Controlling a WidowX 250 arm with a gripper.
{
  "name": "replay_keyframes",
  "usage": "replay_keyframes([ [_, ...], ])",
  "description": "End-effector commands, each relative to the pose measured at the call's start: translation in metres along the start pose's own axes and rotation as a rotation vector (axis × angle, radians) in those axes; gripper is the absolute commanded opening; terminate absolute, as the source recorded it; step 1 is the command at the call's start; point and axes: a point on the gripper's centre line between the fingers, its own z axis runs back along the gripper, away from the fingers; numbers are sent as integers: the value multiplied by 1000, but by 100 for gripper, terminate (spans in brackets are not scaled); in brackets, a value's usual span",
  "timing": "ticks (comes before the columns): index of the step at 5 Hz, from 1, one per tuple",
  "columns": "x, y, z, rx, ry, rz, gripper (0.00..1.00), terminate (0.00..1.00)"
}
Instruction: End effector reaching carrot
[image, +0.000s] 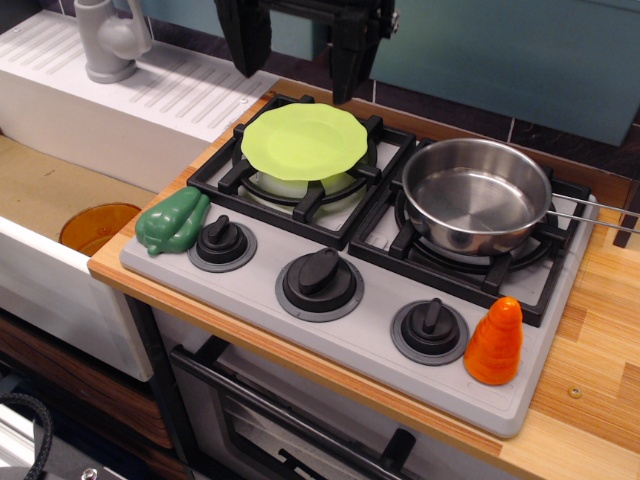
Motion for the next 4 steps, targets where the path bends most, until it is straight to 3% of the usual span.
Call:
replay_keyframes([
  [1, -4, -48, 4, -20, -28, 49, 100, 0],
  [4, -12, -95, -20, -15, -72, 64, 100, 0],
])
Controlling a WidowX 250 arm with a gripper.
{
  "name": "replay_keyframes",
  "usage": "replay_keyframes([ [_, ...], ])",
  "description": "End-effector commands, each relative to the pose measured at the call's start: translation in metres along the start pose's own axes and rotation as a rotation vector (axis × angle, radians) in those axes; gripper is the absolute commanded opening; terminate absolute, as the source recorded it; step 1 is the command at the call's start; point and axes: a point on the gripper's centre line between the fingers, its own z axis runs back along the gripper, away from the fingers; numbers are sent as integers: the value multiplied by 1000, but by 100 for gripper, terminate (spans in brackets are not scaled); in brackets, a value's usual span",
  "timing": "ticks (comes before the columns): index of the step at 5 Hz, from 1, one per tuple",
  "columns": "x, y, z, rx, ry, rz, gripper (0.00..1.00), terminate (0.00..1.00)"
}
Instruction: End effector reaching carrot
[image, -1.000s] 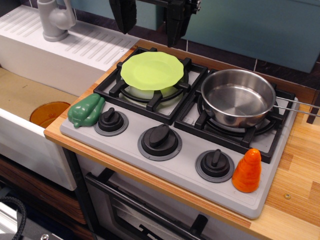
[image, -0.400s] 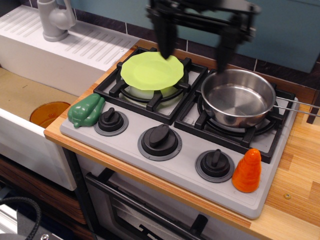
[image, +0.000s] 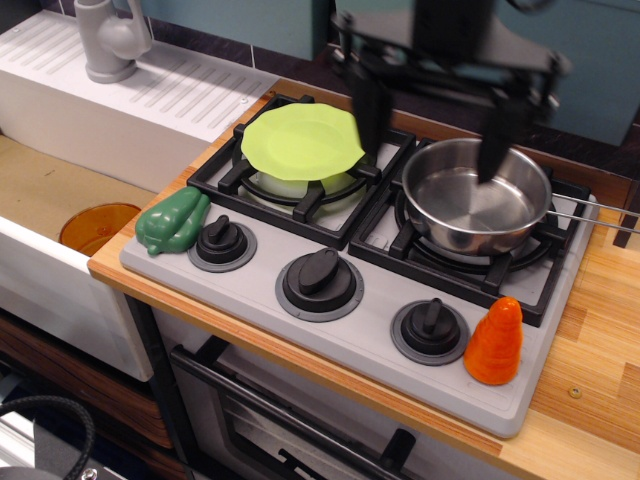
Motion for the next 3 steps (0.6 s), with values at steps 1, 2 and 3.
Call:
replay_keyframes([
  [1, -10, -25, -13, -5, -64, 22, 100, 0],
  [2, -17, -34, -25, 17, -98, 20, 100, 0],
  [3, -16, -39, -39, 9, -124, 23, 100, 0],
])
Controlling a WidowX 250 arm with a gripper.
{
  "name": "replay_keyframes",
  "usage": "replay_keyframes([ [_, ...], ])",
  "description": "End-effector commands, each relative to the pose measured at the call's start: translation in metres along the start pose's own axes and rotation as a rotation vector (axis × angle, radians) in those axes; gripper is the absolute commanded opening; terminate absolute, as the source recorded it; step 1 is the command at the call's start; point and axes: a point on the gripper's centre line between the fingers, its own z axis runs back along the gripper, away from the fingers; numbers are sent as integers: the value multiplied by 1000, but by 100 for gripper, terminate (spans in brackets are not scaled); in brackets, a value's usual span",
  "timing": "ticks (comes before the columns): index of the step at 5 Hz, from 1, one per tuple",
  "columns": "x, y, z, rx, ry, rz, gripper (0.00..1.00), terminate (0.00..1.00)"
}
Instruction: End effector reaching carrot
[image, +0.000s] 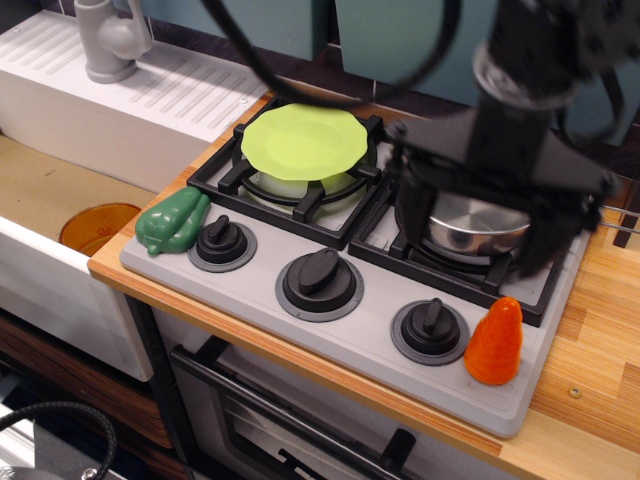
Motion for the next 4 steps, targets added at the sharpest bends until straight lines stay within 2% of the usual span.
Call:
replay_keyframes([
  [1, 6, -15, -14, -35, -57, 10, 100, 0],
  [3, 6, -22, -37, -56, -102, 19, 100, 0],
  [4, 5, -23, -42, -65, -100, 28, 100, 0],
])
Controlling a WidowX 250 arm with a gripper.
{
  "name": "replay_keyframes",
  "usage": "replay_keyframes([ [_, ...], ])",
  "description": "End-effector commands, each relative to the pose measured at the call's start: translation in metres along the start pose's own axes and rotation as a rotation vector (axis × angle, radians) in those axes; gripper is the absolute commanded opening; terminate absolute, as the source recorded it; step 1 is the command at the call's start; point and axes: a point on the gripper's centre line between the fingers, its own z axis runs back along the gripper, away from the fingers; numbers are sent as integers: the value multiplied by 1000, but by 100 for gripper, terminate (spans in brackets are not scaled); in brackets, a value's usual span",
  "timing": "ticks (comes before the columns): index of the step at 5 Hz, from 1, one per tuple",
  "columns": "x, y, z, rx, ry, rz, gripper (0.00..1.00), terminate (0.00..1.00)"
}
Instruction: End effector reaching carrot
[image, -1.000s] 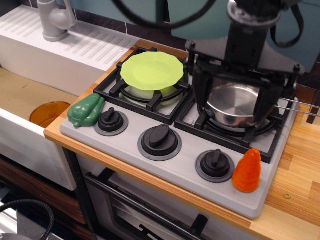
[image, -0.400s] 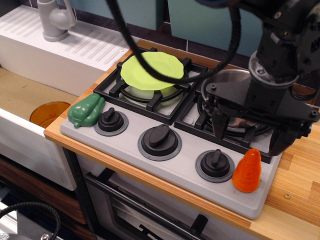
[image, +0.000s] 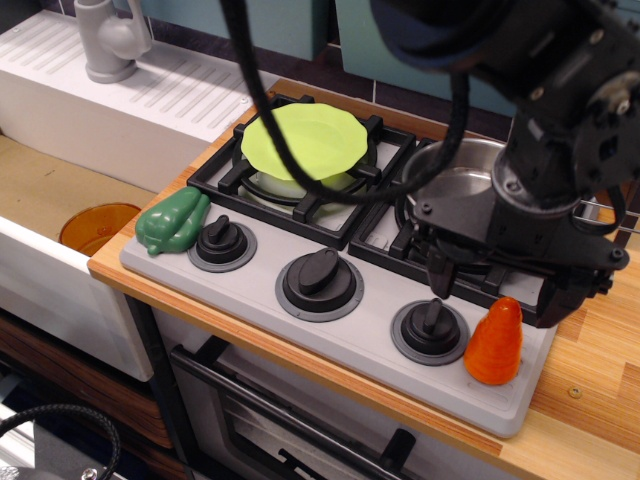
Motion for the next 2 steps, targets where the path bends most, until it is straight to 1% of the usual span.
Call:
replay_keyframes([
  [1, 3, -8, -4, -35, -27, 17, 100, 0],
  [2, 0, -9, -8, -38, -30, 18, 100, 0],
])
